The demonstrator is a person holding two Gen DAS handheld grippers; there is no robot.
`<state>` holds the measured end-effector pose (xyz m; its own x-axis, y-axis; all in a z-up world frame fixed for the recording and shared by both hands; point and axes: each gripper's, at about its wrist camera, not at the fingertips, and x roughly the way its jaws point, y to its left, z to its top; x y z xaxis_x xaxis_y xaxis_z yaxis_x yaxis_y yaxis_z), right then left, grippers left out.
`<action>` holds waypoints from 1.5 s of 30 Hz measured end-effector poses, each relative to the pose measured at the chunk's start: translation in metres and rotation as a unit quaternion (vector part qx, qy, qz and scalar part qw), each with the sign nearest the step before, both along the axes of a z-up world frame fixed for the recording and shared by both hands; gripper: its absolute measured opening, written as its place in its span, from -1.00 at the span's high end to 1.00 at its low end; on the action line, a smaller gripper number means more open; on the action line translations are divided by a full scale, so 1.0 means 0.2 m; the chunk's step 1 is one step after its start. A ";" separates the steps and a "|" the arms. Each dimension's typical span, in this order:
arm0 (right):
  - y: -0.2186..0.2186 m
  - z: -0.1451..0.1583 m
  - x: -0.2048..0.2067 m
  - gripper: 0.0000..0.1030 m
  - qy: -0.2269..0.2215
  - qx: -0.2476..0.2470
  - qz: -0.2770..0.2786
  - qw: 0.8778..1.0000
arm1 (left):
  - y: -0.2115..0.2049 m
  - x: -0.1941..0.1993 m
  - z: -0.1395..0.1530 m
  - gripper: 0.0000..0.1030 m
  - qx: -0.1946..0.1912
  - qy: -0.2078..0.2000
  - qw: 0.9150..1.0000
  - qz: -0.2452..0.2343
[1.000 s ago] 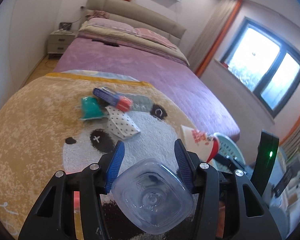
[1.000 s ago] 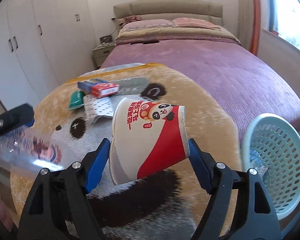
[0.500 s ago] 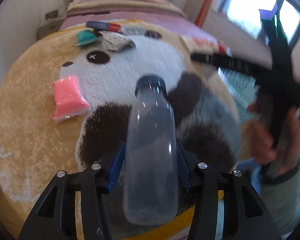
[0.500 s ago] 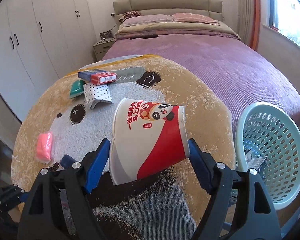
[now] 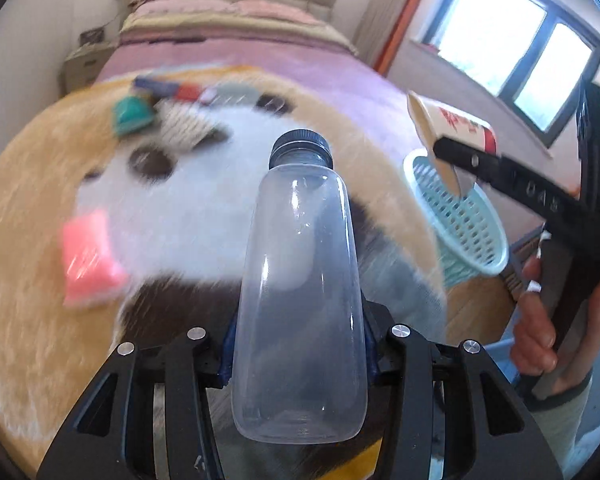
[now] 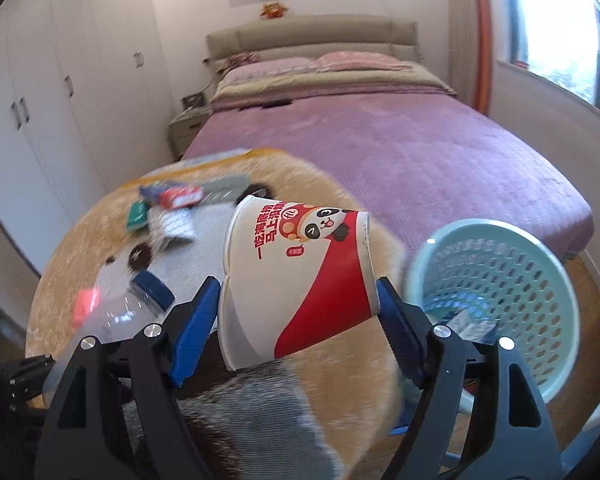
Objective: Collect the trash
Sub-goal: 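Carry the bottle and paper cup over the blue basket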
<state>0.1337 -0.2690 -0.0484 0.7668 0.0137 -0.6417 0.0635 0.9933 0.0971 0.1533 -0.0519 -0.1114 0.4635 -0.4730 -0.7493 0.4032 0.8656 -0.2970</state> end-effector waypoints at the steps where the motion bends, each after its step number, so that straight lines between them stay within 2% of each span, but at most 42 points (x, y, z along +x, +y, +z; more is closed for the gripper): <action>1: -0.06 0.02 -0.01 -0.44 -0.005 0.002 -0.013 1.000 | -0.04 0.01 0.02 0.14 -0.005 -0.003 1.000 -0.007; 6: -0.28 0.07 -0.05 -0.44 -0.015 0.003 -0.060 0.998 | -0.28 0.11 0.11 0.14 -0.015 -0.032 0.998 -0.051; 19: -0.79 0.02 -0.08 -0.44 -0.007 0.021 -0.169 0.985 | -0.89 0.33 0.14 0.14 -0.037 -0.038 0.987 -0.152; 29: -0.98 -0.12 -0.06 -0.44 0.034 0.042 -0.220 0.974 | -1.18 0.46 0.02 0.14 -0.044 0.009 0.980 -0.194; 33: -1.06 -0.20 -0.05 -0.45 0.056 0.053 -0.238 0.968 | -1.28 0.52 -0.08 0.14 -0.056 0.054 0.974 -0.213; 38: -1.13 -0.28 -0.04 -0.45 0.081 0.063 -0.255 0.961 | -1.36 0.58 -0.19 0.14 -0.062 0.100 0.971 -0.210; 44: -1.16 -0.34 -0.03 -0.48 0.095 0.076 -0.259 0.958 | -1.42 0.59 -0.25 0.13 -0.051 0.117 0.970 -0.205; 45: -1.17 -0.35 -0.03 -0.49 0.095 0.077 -0.259 0.958 | -1.44 0.59 -0.25 0.00 -0.051 0.116 0.971 -0.202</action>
<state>0.1279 -0.5035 -0.1174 0.5658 -0.2301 -0.7918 0.5744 0.7989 0.1782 0.2709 -0.3406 -0.1613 0.0494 -0.6579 -0.7515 0.6164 0.6121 -0.4953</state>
